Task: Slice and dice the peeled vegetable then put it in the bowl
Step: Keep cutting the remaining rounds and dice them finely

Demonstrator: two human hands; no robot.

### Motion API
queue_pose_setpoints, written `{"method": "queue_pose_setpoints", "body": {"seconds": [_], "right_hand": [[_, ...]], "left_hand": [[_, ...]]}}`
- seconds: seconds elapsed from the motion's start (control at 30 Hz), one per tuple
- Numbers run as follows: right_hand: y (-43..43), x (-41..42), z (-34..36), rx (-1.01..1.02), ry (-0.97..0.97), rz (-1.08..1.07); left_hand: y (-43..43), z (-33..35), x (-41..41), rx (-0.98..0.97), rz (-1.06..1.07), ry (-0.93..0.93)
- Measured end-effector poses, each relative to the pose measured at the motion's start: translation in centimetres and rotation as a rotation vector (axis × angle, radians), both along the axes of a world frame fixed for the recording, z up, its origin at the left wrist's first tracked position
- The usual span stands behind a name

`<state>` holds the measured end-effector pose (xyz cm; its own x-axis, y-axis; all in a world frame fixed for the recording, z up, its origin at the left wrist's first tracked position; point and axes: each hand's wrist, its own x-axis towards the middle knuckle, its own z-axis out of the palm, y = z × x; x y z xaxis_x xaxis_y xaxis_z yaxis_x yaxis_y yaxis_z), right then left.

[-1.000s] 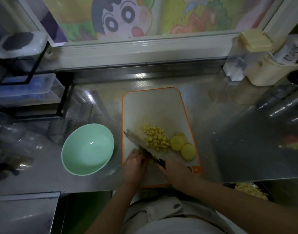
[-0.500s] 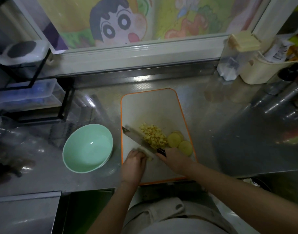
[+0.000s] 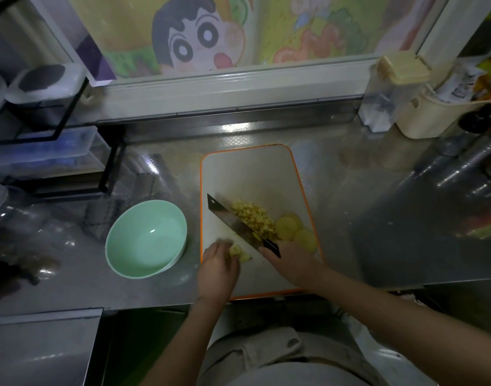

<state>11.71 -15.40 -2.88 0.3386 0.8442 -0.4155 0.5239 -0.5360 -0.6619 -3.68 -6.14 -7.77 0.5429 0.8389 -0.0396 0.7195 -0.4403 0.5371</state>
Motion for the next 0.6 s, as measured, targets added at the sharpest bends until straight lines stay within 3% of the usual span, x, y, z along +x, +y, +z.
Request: {"method": "queue_pose_setpoints", "body": {"seconds": [0.6], "right_hand": [[-0.4, -1.8, -0.8, -0.095, -0.074, 0.043]], "left_hand": [[0.5, 0.4, 0.5, 0.062, 0.004, 0.053]]}}
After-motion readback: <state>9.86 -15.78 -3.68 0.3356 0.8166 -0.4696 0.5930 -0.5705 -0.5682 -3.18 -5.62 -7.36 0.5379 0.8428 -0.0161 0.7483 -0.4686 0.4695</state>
